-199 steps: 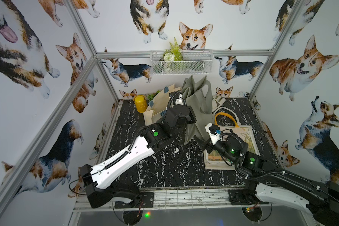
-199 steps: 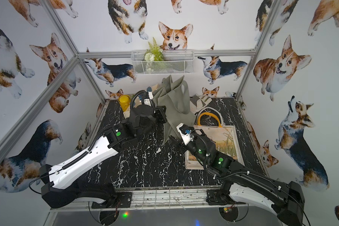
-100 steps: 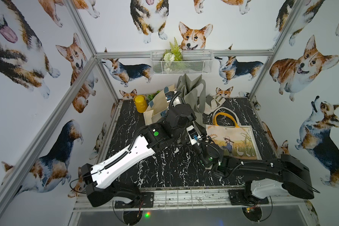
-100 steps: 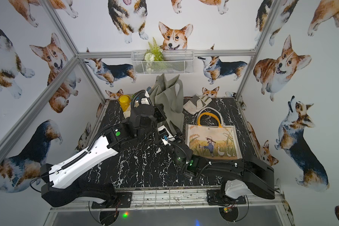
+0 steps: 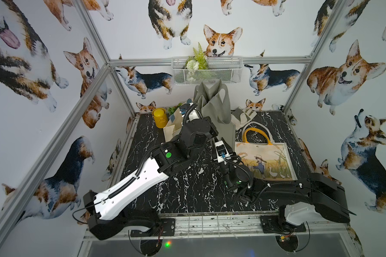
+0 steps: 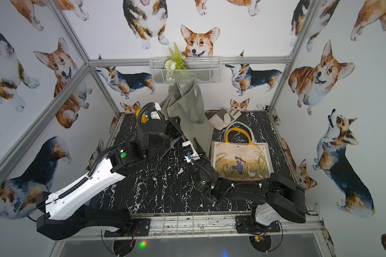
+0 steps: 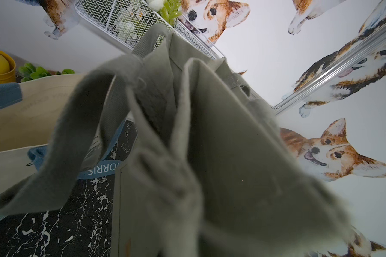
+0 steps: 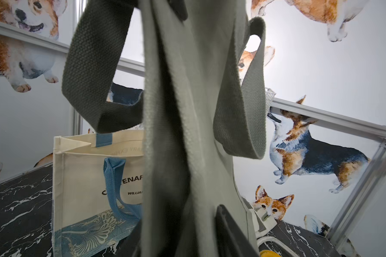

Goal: Put away the canvas bag
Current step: Press the canvas bag.

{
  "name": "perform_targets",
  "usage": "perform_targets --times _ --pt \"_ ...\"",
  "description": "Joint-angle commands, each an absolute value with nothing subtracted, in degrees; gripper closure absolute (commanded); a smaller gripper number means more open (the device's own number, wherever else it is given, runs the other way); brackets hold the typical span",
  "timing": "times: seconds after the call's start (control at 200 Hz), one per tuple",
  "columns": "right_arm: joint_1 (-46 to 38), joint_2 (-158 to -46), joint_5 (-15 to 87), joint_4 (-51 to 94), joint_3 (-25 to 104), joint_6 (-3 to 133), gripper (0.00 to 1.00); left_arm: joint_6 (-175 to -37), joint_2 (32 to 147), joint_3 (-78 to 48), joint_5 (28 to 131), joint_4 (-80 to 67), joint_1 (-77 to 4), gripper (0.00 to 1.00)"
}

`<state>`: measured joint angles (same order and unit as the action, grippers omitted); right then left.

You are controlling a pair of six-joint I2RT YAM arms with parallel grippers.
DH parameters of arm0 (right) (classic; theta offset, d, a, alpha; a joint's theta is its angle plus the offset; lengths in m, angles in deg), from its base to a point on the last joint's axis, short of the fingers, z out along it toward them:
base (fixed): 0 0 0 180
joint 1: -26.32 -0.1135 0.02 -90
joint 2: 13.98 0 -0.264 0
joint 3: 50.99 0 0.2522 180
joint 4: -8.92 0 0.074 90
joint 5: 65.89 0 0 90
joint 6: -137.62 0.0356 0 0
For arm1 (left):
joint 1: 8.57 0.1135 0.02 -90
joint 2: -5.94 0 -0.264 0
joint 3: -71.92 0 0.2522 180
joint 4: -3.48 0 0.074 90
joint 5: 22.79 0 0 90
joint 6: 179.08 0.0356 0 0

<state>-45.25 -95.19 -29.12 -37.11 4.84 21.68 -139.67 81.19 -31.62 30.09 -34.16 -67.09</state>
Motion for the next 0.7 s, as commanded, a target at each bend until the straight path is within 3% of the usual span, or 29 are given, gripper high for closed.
perform_targets --times 0.0,0.25,0.355,0.435,0.516,0.696 --pt "-45.3 -93.8 -29.4 -28.4 4.5 27.1 0.71 -141.2 80.6 -31.8 30.3 -30.1 -67.1 1.0" --pt "-45.2 -89.0 -27.9 -19.7 4.7 25.2 1.0 -139.6 78.3 -28.4 31.5 -27.4 -66.5 1.0" --pt "-44.5 -83.7 -23.7 -9.8 5.4 30.7 1.0 -132.0 77.6 -26.9 33.1 -24.2 -66.4 0.63" --pt "-41.6 -78.6 -15.7 5.5 7.7 41.8 1.0 -125.0 76.5 -25.3 33.7 -21.7 -66.3 0.43" --pt "-37.6 -73.2 -8.5 18.1 9.9 53.0 1.0 -118.6 74.7 -23.8 33.2 -19.9 -65.8 0.35" --pt "-35.9 -67.8 -4.3 32.6 14.3 58.6 1.0 -99.2 70.0 -18.0 37.7 -10.4 -65.6 0.22"
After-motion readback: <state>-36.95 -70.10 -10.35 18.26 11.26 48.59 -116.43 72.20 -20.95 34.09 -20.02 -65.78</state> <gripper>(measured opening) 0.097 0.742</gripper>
